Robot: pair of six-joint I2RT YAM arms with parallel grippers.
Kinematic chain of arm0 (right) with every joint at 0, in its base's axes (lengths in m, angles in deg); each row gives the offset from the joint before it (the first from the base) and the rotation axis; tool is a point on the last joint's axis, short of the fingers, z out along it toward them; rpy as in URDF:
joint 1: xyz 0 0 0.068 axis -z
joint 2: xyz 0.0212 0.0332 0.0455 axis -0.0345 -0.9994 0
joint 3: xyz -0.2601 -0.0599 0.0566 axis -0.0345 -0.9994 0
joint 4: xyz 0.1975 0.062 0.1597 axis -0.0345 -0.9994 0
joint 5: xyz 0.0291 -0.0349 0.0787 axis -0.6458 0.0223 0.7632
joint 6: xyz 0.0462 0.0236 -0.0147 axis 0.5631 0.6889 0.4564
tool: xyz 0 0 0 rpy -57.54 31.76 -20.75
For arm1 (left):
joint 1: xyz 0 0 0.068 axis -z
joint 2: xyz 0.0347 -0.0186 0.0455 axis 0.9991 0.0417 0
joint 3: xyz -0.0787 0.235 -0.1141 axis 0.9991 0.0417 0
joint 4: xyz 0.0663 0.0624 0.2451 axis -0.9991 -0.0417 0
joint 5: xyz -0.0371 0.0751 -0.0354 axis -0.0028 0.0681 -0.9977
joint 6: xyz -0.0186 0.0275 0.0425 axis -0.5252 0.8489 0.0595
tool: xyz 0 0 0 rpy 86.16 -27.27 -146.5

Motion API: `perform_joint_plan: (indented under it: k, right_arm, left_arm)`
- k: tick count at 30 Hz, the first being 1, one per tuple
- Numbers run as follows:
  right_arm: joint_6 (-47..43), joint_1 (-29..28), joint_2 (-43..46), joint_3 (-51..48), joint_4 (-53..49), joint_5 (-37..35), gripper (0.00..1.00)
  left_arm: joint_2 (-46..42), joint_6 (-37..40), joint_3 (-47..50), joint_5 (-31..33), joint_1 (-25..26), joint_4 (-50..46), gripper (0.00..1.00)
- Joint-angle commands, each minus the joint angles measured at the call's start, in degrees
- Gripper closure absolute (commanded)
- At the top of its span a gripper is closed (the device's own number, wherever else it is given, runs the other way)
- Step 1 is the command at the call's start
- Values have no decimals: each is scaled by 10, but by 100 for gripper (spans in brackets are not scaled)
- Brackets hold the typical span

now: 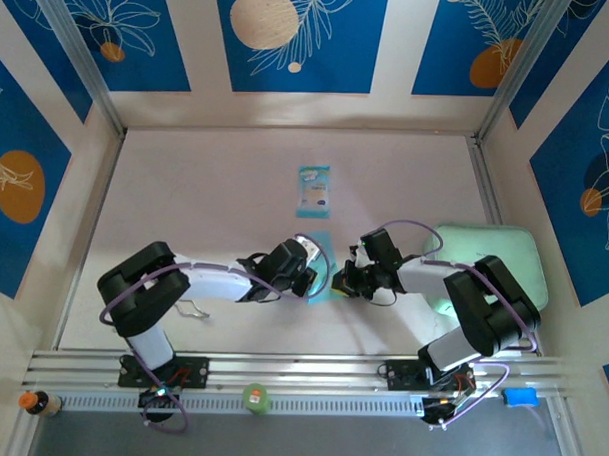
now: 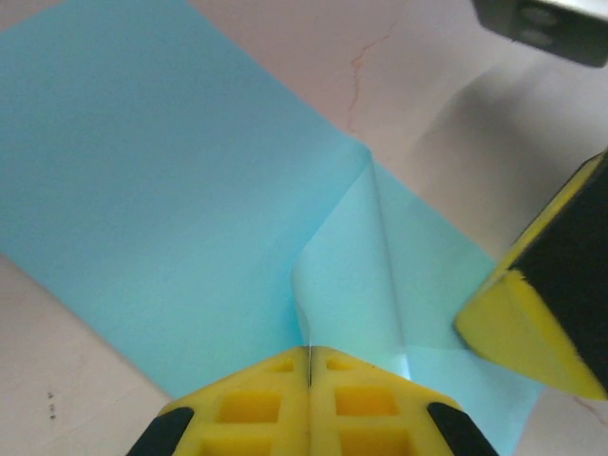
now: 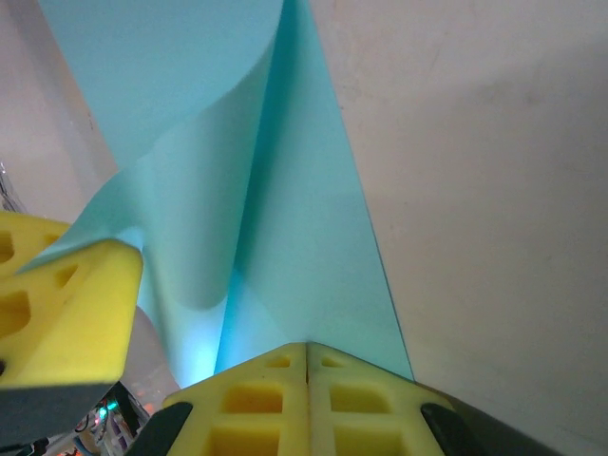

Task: Fold a paper plane with a square sheet of paper (pick it up from the middle)
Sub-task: Fold the triangle a second time at the center of the table.

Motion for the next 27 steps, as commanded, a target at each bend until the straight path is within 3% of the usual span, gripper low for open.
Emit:
perform_joint_plan:
  k: [1, 15, 27]
  right_arm:
    - [-10, 0, -11, 4, -35, -4, 99]
    - [-10, 0, -8, 5, -38, -3, 99]
    - [-11, 0, -6, 5, -39, -3, 99]
  left_arm:
    - [8, 18, -18, 15, -8, -25, 93]
    - [18, 27, -18, -7, -21, -16, 91]
    - [25, 11, -11, -90, -48, 15, 89]
